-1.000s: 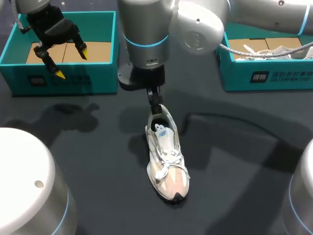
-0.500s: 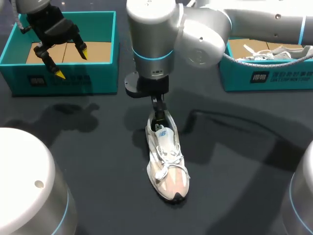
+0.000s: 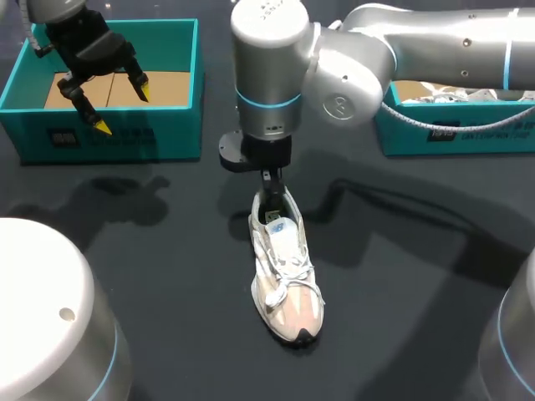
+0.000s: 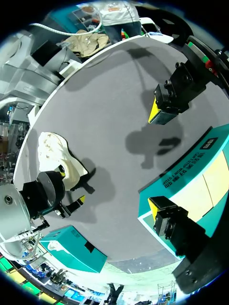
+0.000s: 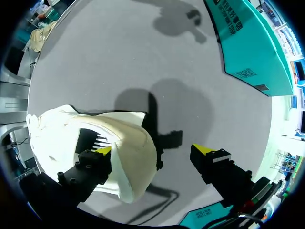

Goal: Take the shoe out of the shoebox, open the shoe tongue, remove and reinsert the insole, then place the shoe into the shoebox

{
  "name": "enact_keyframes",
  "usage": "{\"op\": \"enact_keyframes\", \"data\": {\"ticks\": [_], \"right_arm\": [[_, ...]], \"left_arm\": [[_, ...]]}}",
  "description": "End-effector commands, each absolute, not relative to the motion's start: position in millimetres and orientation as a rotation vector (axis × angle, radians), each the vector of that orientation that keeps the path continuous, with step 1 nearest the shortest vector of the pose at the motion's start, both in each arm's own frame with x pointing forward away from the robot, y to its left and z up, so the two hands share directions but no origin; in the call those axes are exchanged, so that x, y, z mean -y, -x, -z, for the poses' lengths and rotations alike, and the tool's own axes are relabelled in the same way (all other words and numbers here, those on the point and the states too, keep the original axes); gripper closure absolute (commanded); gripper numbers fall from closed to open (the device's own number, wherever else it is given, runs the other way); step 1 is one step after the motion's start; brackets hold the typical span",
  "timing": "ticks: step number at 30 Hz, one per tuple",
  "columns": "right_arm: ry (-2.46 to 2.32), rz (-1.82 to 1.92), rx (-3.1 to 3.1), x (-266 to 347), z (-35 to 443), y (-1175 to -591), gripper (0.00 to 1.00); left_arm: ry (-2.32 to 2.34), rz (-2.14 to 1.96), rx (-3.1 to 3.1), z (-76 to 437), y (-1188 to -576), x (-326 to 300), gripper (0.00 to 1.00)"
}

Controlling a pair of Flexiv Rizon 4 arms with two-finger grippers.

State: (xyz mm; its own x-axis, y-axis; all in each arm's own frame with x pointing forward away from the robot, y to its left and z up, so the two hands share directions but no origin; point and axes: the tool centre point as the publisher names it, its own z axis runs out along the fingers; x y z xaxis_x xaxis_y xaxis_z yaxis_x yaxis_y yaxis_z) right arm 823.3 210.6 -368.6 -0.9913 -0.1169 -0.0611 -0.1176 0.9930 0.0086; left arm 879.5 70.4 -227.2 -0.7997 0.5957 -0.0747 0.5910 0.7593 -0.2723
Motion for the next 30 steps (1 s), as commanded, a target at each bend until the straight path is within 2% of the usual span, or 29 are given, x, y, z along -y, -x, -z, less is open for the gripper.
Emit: {"op": "enact_keyframes", "data": {"ticks": [1, 3, 4, 7, 8, 23, 30], "right_arm": [[0.167, -0.039, -3.075, -213.3, 376.5, -822.0, 0.09], [0.165, -0.042, -3.073, -214.7, 376.7, -819.9, 0.20], [0.161, -0.043, -3.073, -215.9, 377.0, -818.5, 0.39], [0.143, -0.050, -3.077, -217.3, 379.4, -814.8, 0.78], [0.136, -0.053, -3.077, -217.4, 379.8, -813.3, 0.99], [0.047, -0.001, -3.044, -217.6, 362.1, -797.6, 1.00], [0.070, 0.068, -3.012, -213.5, 333.2, -795.2, 1.00]], "left_arm": [[0.990, -0.441, 2.930, 226.9, -879.6, -70.7, 0.00], [0.990, -0.441, 2.930, 226.9, -879.6, -70.7, 0.00], [0.990, -0.441, 2.930, 226.9, -879.6, -70.7, 0.00], [0.990, -0.441, 2.930, 226.9, -879.6, -70.7, 0.00], [0.990, -0.441, 2.930, 226.9, -879.6, -70.7, 0.00], [0.990, -0.441, 2.930, 226.9, -879.6, -70.7, 0.00], [0.990, -0.441, 2.930, 226.9, -879.6, -70.7, 0.00]]}}
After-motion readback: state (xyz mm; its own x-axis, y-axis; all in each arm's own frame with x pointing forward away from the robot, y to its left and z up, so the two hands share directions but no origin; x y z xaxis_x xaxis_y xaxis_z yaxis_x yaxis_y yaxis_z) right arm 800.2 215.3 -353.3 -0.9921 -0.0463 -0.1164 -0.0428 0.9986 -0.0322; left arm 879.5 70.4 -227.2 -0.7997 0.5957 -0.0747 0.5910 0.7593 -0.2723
